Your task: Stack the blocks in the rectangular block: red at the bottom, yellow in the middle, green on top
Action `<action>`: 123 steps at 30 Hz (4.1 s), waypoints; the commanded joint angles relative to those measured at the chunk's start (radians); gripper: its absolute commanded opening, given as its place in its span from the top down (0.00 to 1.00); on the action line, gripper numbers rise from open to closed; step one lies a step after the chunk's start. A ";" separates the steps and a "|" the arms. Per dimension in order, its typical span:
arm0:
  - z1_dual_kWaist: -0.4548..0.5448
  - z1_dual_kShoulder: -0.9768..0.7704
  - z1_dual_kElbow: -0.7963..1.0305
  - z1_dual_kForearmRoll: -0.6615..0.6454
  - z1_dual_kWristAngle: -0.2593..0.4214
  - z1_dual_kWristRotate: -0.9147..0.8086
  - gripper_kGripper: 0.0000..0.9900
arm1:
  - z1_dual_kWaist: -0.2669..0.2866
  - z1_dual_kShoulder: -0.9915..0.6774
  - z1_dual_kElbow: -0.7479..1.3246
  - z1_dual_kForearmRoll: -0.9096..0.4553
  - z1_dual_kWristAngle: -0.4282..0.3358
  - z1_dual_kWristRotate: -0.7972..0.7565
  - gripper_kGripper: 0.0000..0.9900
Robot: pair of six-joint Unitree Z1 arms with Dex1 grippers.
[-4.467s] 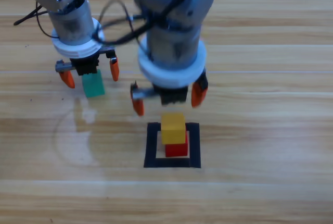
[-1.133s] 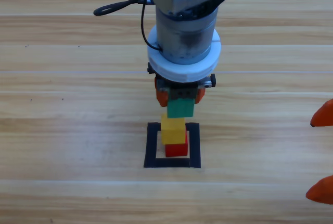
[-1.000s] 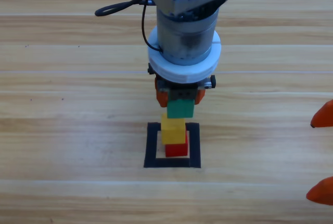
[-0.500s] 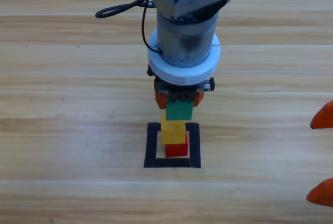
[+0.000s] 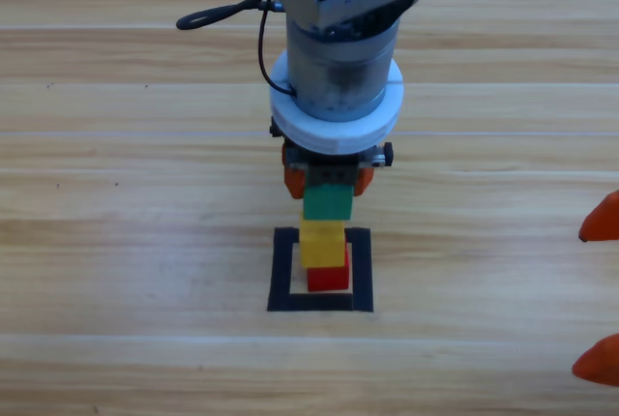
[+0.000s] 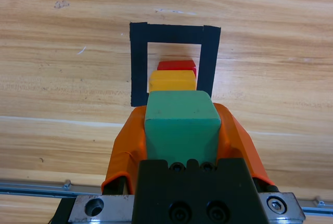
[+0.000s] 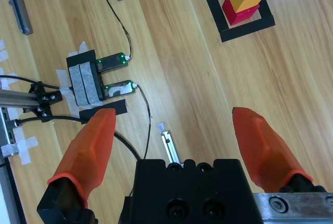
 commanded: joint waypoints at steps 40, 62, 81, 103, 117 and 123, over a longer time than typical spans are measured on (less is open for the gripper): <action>0.035 0.059 0.033 -0.036 -0.034 -0.068 1.00 | -0.031 0.054 0.005 0.021 0.017 -0.007 0.00; 0.052 0.060 0.062 -0.044 -0.037 -0.058 1.00 | -0.031 0.059 0.005 0.021 0.024 -0.013 0.00; 0.048 0.042 0.096 -0.065 -0.048 -0.061 1.00 | -0.031 0.058 0.000 0.030 0.034 -0.013 0.00; 0.038 0.048 0.098 -0.078 -0.048 -0.066 1.00 | -0.031 0.056 -0.002 0.039 0.034 -0.013 0.00; 0.020 0.048 0.102 -0.078 -0.046 -0.081 0.56 | -0.031 0.059 -0.002 0.039 0.034 -0.016 0.00; 0.008 0.045 0.104 -0.078 -0.046 -0.092 0.33 | -0.031 0.059 -0.002 0.041 0.034 -0.017 0.00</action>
